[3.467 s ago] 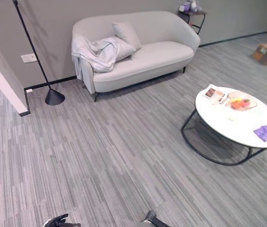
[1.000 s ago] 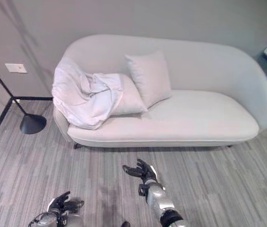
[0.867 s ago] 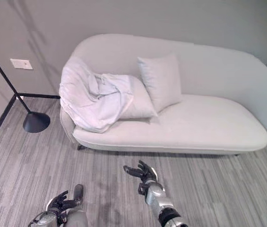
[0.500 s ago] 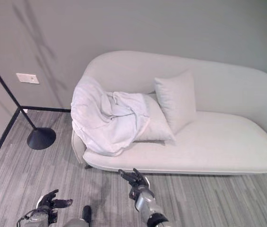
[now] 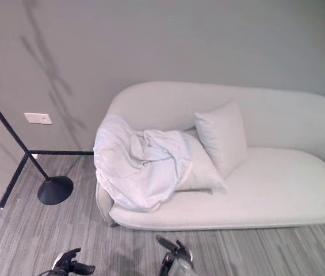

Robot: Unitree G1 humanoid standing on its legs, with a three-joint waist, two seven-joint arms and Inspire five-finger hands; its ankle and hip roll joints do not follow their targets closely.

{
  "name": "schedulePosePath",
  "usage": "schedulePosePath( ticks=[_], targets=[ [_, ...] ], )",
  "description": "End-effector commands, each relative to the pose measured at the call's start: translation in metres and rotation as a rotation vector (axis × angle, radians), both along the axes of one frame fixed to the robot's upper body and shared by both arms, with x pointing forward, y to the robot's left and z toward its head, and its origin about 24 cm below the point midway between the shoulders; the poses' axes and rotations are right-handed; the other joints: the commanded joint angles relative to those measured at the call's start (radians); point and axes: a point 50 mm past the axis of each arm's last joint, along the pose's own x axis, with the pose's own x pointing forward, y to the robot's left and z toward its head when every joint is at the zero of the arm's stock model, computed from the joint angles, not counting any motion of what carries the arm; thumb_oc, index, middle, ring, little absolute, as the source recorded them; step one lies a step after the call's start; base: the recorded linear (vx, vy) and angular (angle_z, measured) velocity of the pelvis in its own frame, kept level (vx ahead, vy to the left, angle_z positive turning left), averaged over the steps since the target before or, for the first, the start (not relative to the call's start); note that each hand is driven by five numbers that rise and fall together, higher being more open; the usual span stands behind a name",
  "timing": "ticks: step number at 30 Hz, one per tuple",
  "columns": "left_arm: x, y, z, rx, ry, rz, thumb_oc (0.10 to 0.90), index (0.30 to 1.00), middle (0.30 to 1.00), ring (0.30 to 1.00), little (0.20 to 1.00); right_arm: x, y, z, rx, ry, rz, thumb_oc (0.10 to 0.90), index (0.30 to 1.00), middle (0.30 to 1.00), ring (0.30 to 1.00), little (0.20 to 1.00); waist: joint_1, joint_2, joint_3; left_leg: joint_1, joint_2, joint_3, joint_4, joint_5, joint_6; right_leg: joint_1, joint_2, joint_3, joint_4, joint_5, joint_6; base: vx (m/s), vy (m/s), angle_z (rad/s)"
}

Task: Hang the clothes on the sofa on the clothes rack.

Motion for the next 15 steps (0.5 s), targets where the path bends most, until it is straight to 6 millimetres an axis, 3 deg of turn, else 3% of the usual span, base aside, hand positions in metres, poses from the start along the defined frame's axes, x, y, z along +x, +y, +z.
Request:
schedulePosePath(
  ticks=[1,10,11,15],
  targets=[
    [0.034,-0.042,0.003,-0.005,-0.083,-0.267,0.800,0.900,0.900,0.900,0.900,0.058,-0.017,0.027,-0.072,-0.166,0.030,0.800,0.900,0.900,0.900,0.900,0.018,0.029,0.048,-0.109,0.117,-0.082,0.001,0.008,-0.117,0.110,0.010,0.006,-0.064,-0.060,0.033,0.00,-0.034,0.19],
    [0.053,-0.046,0.012,0.054,-0.183,-0.409,0.800,0.900,0.900,0.900,0.900,0.118,-0.031,0.069,-0.180,-0.352,0.033,0.800,0.900,0.900,0.900,0.900,0.051,0.052,0.103,-0.190,0.127,-0.133,0.001,0.039,-0.131,0.075,0.016,-0.025,-0.064,-0.069,0.028,-0.06,-0.019,0.21],
    [0.060,-0.049,0.016,0.074,-0.208,-0.490,0.800,0.900,0.900,0.900,0.900,0.138,-0.038,0.086,-0.211,-0.393,0.020,0.800,0.900,0.900,0.900,0.900,0.065,0.063,0.124,-0.226,0.126,-0.149,0.001,0.052,-0.133,0.051,0.017,-0.034,-0.064,-0.067,0.026,-0.10,0.001,0.32],
    [0.070,-0.054,0.021,0.084,-0.246,-0.582,0.800,0.900,0.900,0.900,0.900,0.159,-0.047,0.107,-0.227,-0.435,-0.009,0.800,0.900,0.900,0.900,0.900,0.083,0.073,0.144,-0.260,0.124,-0.166,0.001,0.060,-0.135,0.026,0.018,-0.042,-0.064,-0.065,0.026,-0.06,0.008,0.18]
  ],
)
